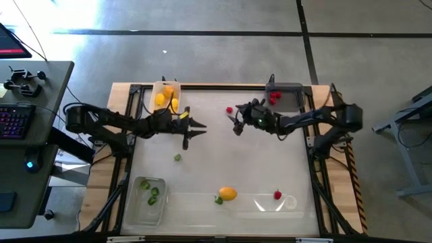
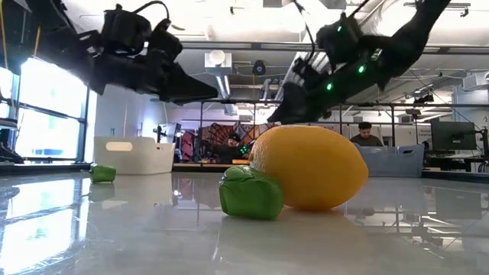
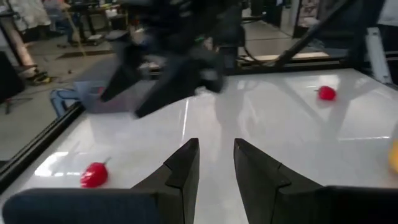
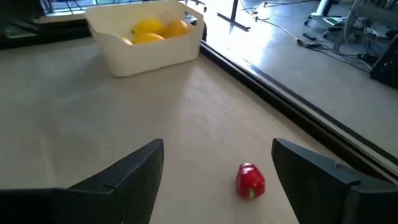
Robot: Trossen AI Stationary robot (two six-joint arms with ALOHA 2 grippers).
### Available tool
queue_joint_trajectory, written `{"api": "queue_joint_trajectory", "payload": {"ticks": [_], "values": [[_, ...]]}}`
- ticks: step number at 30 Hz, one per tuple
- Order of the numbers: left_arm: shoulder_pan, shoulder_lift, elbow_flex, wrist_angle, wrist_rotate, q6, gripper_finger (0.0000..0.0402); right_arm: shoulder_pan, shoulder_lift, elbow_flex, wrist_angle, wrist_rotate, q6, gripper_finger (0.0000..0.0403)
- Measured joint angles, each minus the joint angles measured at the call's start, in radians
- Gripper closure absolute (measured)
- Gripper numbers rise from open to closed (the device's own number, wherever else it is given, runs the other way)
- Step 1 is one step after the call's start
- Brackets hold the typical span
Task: Sort produce into baskets
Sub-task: Put the red bell pepper into the black bin
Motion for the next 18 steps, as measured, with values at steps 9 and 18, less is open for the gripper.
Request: {"api": "queue_joint_trajectory", "payload": {"ticks": [9,18], "values": [[-0.048,0.0,-0.044,0.078,-0.004,0.003,0.0316,-0.112,0.169,0.088,-0.021,-0.08,-0.032,0.0112],[-0.048,0.0,-0.044,0.063,-0.007,0.003,0.0316,-0.139,0.3,0.177,-0.107,-0.078,-0.035,0.0145]]}}
